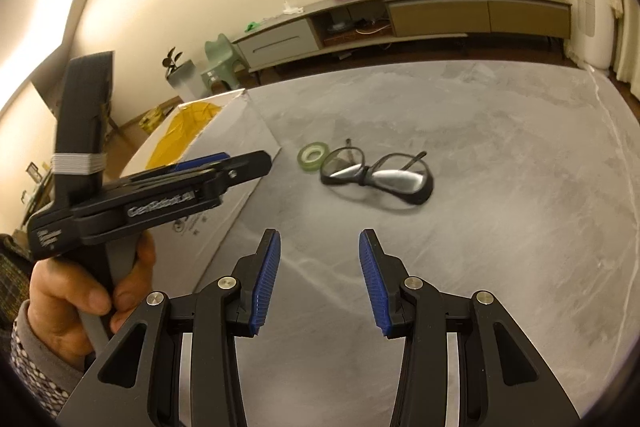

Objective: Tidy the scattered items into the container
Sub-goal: 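Grasp the green tape roll with the left tool while the right tool grasps the glasses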

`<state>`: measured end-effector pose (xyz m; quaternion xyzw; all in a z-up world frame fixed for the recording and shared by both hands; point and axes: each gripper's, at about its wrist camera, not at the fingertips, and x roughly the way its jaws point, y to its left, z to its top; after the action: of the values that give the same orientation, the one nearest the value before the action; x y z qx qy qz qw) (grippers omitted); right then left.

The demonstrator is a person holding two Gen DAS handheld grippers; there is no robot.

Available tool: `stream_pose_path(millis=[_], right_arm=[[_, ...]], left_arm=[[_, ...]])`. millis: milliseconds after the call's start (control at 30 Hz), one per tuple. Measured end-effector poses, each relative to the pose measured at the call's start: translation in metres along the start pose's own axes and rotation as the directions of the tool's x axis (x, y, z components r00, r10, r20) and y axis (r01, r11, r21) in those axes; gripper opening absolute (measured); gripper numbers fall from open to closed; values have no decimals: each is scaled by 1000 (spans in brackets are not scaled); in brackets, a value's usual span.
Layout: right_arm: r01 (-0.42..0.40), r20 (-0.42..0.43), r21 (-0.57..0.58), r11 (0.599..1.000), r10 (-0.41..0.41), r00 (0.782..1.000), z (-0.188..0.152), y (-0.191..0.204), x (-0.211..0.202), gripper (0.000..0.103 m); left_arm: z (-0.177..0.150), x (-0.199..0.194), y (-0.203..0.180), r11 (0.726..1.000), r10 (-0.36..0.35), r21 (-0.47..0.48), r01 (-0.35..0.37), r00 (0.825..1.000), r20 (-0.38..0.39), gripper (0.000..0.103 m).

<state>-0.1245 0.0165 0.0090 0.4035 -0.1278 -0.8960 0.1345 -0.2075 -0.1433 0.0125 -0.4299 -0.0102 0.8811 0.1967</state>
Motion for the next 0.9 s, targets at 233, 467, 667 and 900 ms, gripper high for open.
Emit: stream_pose_path(millis=[233,467,667,900], right_arm=[[11,-18,-30,1000,-11,1000,19,-14,24,44],[81,-37,-90,993,-85,996,39,-26,77,44],[96,-26,-146,985,-101,995,58,-24,118,44],[114,-78,-207,972,-132,988,55,-30,151,45]], left_arm=[[18,49,-2,993,117,20,-117,993,-8,61],[42,99,23,986,143,-75,-148,988,-59,61],[45,133,31,983,165,-61,-172,981,-102,61],[36,150,39,982,176,-53,-183,977,-118,60]])
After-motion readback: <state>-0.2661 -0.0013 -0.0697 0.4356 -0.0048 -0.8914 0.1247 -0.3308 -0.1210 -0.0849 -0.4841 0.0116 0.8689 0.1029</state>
